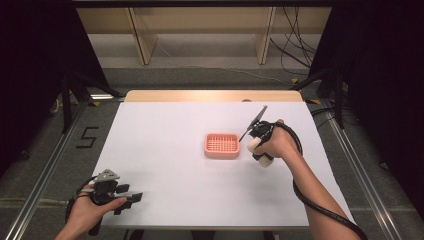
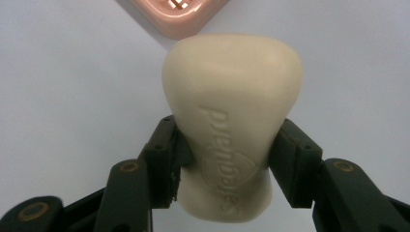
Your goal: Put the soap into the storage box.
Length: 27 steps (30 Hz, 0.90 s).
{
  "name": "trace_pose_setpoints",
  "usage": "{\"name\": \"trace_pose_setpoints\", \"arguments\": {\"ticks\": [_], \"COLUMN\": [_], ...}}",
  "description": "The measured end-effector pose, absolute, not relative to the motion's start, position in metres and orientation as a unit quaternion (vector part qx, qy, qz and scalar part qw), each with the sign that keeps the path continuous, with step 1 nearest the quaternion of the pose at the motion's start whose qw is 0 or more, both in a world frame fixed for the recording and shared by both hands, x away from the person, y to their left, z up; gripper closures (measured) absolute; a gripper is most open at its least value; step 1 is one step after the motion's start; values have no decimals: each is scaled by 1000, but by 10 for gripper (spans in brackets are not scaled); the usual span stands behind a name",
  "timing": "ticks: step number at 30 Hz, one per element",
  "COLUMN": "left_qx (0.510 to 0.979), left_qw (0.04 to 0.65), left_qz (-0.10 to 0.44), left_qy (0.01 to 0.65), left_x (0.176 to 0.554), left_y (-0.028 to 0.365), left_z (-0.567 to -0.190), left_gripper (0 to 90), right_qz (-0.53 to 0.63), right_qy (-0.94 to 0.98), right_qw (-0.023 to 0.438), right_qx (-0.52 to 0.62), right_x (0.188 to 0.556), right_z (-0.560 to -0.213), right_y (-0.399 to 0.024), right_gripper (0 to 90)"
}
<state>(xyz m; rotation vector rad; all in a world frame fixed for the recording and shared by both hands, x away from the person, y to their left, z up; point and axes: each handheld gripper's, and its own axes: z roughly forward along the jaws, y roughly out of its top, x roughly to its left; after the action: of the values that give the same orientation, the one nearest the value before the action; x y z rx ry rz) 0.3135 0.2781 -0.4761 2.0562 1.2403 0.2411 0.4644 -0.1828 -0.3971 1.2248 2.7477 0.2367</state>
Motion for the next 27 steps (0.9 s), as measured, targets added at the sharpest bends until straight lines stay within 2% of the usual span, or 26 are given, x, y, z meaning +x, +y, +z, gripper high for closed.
{"name": "trace_pose_setpoints", "arguments": {"ticks": [27], "left_qx": [793], "left_qw": [357], "left_qz": [97], "left_qy": [484], "left_x": [312], "left_y": [277], "left_z": [-475], "left_gripper": [333], "right_qz": [86], "right_qy": [913], "right_qw": [64], "right_qx": [394], "right_x": [477], "right_z": [-400], "right_y": [-173], "right_gripper": [504]}}
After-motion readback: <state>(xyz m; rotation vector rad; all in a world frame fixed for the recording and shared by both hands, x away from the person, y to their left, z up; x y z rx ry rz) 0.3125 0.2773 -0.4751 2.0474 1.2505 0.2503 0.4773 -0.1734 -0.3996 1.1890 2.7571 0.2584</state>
